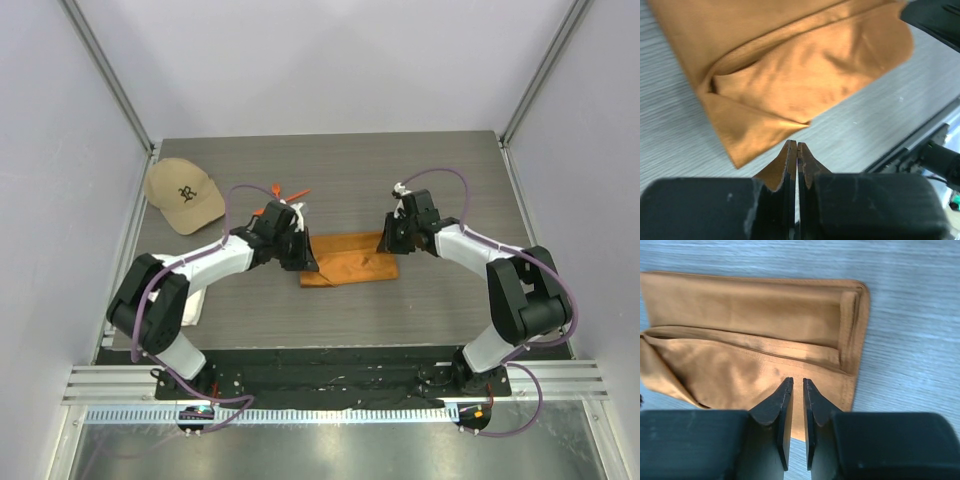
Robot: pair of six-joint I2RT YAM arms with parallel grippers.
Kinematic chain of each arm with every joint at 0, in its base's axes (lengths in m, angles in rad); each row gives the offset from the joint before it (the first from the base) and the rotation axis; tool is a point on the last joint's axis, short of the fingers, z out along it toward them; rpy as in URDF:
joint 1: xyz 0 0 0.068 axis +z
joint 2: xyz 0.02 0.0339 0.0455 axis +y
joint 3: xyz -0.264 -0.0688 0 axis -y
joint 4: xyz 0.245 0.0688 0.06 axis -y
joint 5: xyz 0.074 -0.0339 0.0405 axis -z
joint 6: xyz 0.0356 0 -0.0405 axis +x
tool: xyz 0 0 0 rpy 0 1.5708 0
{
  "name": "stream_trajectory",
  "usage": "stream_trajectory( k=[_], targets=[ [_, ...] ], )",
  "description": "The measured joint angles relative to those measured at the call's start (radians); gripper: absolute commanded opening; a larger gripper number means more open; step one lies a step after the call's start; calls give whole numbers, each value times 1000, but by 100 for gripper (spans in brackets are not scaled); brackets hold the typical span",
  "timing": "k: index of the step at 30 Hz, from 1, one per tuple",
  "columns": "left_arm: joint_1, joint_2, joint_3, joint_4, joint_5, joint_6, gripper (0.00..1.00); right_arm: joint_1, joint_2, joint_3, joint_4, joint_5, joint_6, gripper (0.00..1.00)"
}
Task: Fold the napkin into a case and place the utensils inside
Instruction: Rotate the 2/3-rectangle-folded napkin from the center of the board.
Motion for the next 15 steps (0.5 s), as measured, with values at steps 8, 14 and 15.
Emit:
stream_trajectory(
  k=[8,14,15],
  targets=[
    [8,21,-3,-17,-35,4,5,0,2,-41,-7,26,-4,17],
    [8,24,1,-40,-55,8,9,6,-13,-114,18,35,18,15],
    [8,24,6,-55,-63,10,11,13,-27,-132,32,41,31,15]
  ],
)
